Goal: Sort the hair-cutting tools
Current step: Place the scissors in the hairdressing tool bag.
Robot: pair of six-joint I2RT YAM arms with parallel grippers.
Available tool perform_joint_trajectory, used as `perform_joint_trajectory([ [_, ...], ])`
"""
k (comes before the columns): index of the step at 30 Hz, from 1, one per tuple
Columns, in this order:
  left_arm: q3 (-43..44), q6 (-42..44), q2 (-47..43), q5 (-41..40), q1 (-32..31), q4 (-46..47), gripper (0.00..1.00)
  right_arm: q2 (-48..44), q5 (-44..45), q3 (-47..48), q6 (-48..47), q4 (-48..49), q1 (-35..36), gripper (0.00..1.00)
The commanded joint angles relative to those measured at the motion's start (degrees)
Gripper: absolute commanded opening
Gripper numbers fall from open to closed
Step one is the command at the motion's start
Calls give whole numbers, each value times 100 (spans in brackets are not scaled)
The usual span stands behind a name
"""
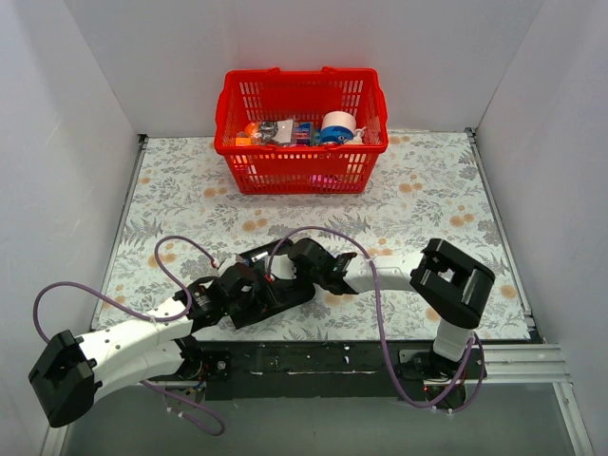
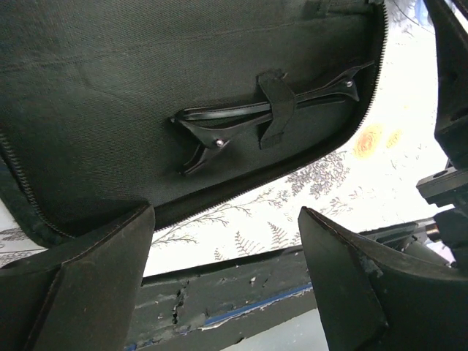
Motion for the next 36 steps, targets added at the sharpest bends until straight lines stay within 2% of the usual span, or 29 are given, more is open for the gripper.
perform_joint_trajectory([
  [1,-9,124,-51,118,-32,-84,81,396,-90,378,-548,885,135,1],
  [4,-18,133,-69,136,-32,-75,81,528,-134,422,-698,1149,135,1],
  [11,-9,141,-42,179,-32,-49,81,432,-923,343,-1119,1588,135,1],
  [15,0,159,-33,171,-32,-58,81,476,-1407,685,-1049,1308,144,1],
  [26,9,212,90,215,-32,39,81,159,-2936,624,-759,1202,223,1],
  [29,9,220,98,232,-32,74,81,151,-3043,616,-716,1236,241,1],
  [34,-44,220,46,224,-32,74,81,177,-2736,589,-610,1351,258,1],
  [35,-70,212,37,215,-32,66,81,160,-2692,581,-566,1368,258,9],
  [36,-88,212,37,215,-32,65,81,142,-2683,598,-531,1360,258,11],
])
